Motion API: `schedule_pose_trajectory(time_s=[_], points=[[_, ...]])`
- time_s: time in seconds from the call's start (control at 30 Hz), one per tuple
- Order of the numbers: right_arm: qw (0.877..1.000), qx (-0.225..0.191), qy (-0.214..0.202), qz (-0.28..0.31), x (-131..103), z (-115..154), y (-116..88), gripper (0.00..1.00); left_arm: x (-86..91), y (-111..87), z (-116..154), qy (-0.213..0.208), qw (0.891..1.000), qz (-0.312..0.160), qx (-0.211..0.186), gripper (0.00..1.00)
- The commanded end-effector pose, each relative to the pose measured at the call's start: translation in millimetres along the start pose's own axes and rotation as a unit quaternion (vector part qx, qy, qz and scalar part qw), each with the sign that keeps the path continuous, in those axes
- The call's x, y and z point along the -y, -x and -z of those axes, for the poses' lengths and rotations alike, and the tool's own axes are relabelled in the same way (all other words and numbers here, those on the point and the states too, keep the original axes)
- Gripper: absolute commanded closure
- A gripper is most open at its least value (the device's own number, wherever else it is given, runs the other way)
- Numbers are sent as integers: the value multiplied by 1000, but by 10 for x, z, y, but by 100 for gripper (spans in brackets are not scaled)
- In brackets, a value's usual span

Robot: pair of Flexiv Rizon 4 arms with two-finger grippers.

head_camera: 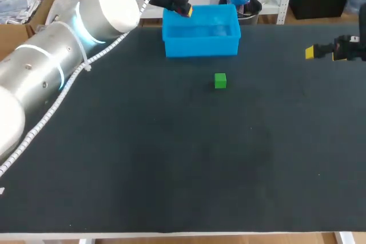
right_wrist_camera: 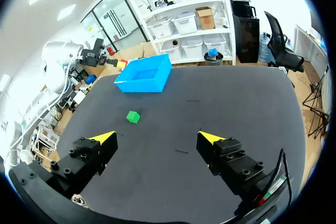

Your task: Use the left arm to pick the red cube and place it into the blue plastic box first, then use the right arm to grasp the green cube and put it into the same blue plastic box after the first action is fully finished.

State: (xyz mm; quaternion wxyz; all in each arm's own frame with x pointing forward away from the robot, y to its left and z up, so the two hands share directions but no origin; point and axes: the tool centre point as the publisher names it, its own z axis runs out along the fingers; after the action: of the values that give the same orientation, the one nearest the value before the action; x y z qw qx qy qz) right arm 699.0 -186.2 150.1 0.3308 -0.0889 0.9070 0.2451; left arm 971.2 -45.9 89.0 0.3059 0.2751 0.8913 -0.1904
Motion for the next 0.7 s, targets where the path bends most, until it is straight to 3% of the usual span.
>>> schedule_pose_trajectory(time_s=[0.03,0.7], points=[[1000,0,-1,0,-1,-5,2,0,-108,107,-308,-6,1000,3,-30,100],[1000,0,-1,0,-1,-5,2,0,-132,-65,-483,-2,998,15,-67,100]])
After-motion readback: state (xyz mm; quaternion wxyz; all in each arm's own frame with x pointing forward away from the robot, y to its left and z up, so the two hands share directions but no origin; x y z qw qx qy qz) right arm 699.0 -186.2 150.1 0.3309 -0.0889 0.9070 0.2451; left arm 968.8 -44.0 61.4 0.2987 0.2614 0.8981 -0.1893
